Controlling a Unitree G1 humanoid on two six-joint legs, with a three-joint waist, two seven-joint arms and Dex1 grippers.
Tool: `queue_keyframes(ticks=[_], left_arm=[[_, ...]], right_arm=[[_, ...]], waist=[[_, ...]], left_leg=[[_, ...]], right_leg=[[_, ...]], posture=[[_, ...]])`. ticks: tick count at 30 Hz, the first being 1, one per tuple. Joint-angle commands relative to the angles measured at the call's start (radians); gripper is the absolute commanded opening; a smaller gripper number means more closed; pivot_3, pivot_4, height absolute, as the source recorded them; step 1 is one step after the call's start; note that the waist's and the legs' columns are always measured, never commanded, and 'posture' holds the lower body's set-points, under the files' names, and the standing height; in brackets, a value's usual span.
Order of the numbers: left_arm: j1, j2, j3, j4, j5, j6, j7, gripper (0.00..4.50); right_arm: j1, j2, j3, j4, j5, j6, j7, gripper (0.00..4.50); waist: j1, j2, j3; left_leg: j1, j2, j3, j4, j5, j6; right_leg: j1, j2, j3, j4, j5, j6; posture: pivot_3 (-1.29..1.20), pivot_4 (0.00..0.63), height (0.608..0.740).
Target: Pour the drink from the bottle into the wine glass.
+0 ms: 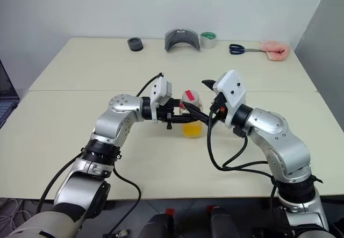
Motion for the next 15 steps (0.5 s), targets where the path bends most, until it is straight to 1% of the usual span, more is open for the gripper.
queue_keyframes(ticks=[1,15], left_arm=[[-0.015,0.005,0.008,-0.040,-0.014,-0.010,-0.009,1.81],[-0.010,0.007,0.008,-0.042,-0.016,-0.010,-0.010,1.81]], right_arm=[[0.003,-0.018,-0.039,-0.041,0.014,0.007,-0.006,4.38],[0.013,-0.052,-0.045,-0.038,0.021,0.004,-0.009,4.38]], waist=[[0.000,0.000,0.000],[0.000,0.000,0.000]], left_leg=[[0.000,0.000,0.000,0.000,0.000,0.000],[0.000,0.000,0.000,0.000,0.000,0.000]], right_leg=[[0.000,0.000,0.000,0.000,0.000,0.000],[0.000,0.000,0.000,0.000,0.000,0.000]], posture=[[0.00,0.150,0.740],[0.00,0.150,0.740]])
